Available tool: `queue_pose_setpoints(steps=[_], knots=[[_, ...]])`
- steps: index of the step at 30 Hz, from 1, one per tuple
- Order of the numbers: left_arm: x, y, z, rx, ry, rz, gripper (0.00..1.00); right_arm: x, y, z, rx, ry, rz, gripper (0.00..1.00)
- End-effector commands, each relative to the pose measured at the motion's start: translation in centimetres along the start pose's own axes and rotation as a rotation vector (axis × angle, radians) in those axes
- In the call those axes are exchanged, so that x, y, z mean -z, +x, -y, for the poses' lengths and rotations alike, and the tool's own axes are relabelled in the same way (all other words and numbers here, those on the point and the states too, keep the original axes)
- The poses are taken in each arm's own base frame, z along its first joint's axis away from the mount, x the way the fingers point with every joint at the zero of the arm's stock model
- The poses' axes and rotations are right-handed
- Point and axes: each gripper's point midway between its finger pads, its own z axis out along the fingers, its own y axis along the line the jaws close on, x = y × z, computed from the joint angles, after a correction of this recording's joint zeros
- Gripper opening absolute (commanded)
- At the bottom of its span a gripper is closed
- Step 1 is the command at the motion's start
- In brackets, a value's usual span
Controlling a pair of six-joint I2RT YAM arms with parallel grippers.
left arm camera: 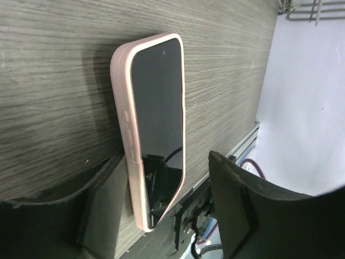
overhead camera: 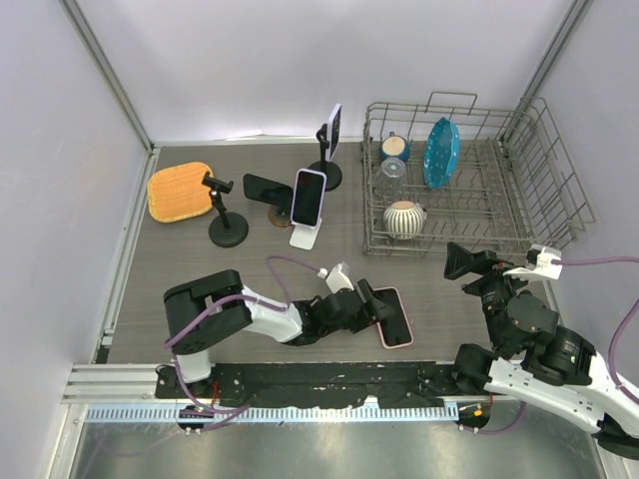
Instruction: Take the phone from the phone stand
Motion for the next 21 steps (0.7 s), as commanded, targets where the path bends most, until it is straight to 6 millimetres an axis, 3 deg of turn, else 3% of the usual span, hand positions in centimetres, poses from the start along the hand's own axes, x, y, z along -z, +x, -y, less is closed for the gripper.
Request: queue_pose_setpoints(steps=[1, 6, 10, 14, 18, 21], knots=[[1.2, -1.4, 0.8, -0.027, -0.002, 0.064, 0.69, 0.0, -0.5, 0.4, -0.003, 0.016, 0.017, 0.89], [2.4, -2.7, 0.9, -0.072, -0.022, 0.102, 0.87, 0.0, -0.4, 0.4, 0.000, 0.017, 0.015, 0.89], [3.9, -4.2, 0.4, -0.153, -0.079, 0.141, 0.95, 0.0, -0.3, 0.4, 0.008, 0.016, 0.011, 0.89], [6.5, -7.5, -0.1, -0.259, -0.155, 0.215, 1.00, 0.0, -0.3, 0.3, 0.034, 0.020, 0.003, 0.89], [10.9, -14.4, -0.8, -0.371, -0.242, 0.364, 1.00, -0.2, 0.0, -0.7, 0.064, 0.001, -0.025, 0.89], [15.2, -19.3, -0.1, -0.473, -0.296, 0.452, 1.00, -0.3, 0.3, -2.2, 0.078, -0.041, -0.059, 0.90]])
